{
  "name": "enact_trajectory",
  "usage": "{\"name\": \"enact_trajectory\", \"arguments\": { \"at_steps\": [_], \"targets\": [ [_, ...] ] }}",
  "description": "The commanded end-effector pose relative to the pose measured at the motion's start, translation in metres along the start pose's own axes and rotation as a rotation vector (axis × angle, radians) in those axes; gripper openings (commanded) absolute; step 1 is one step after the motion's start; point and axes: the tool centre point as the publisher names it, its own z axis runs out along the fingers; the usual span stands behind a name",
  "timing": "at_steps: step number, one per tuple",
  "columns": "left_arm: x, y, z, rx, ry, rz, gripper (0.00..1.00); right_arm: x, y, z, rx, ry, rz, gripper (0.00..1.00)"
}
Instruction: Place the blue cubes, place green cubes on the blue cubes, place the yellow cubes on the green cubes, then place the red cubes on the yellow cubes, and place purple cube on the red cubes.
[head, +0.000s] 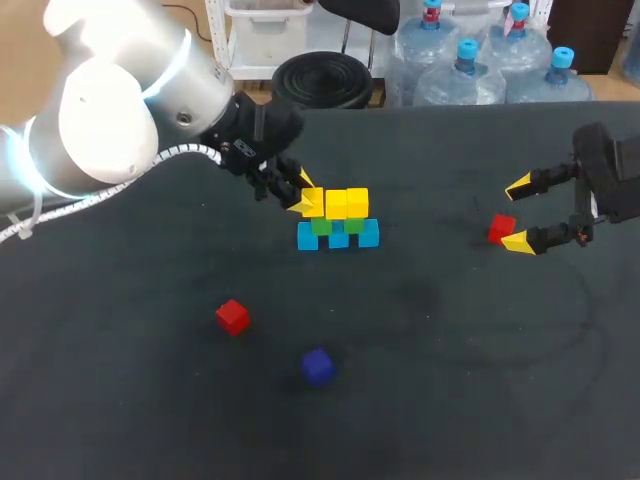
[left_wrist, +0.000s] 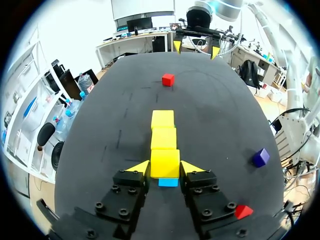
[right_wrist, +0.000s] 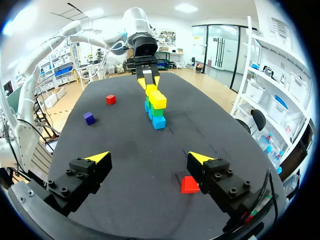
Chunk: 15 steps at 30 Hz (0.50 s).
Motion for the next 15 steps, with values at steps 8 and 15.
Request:
{"name": "enact_trajectory", "arguments": {
  "at_steps": [8,15],
  "targets": [
    [0.0009,0.004,0.0016,0.008,0.001,0.003,0.0,0.0003,-0.0002,0.0004,0.0,-0.002,-0.001,1.0],
    [0.0003,0.0054,0.0026,0.011,0.001,0.005,0.0,0.0003,-0.0002,0.0004,0.0,-0.002,-0.001,1.0]
  ]
}}
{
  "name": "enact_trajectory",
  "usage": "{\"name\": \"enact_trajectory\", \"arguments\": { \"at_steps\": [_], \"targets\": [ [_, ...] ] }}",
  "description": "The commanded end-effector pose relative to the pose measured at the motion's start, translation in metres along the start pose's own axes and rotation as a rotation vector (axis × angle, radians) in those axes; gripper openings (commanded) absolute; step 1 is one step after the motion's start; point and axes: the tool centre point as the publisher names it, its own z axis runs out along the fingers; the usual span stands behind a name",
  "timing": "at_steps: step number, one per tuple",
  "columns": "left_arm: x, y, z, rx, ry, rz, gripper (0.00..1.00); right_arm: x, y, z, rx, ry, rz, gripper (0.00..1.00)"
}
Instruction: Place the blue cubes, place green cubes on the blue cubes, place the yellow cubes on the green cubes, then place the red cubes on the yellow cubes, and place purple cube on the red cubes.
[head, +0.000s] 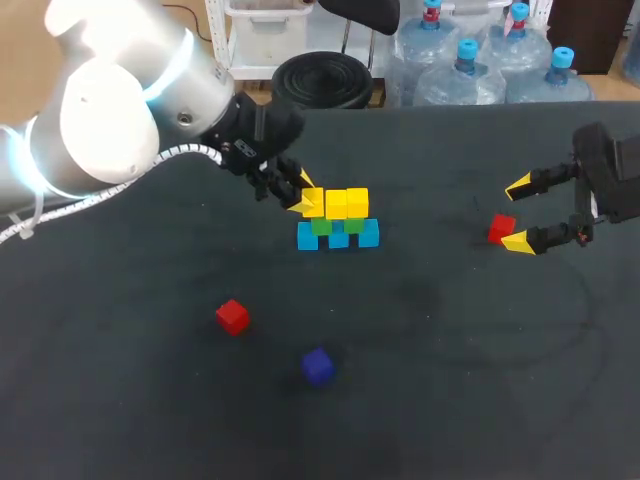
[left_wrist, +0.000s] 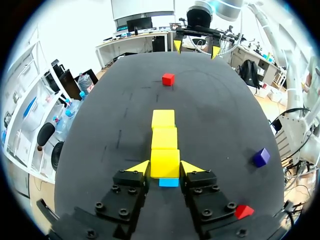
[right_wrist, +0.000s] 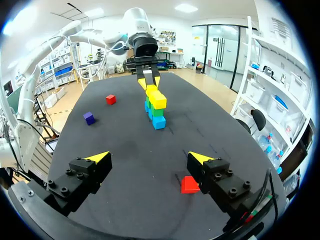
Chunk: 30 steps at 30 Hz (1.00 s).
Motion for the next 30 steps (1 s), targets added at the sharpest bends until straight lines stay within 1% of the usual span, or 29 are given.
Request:
{"name": "enact_trajectory", "arguments": {
  "at_steps": [1,30],
  "targets": [
    [-0.0001,0.0045,0.001,0.01,0.0,0.004,0.0,0.0003,-0.0002,0.0004,0.0,-0.002,-0.001,1.0],
    [0.0015,0.0053,0.0044,0.022,0.003,0.002,0.0,0.0003,-0.0002,0.0004,0.0,-0.002,-0.001,1.0]
  ]
}}
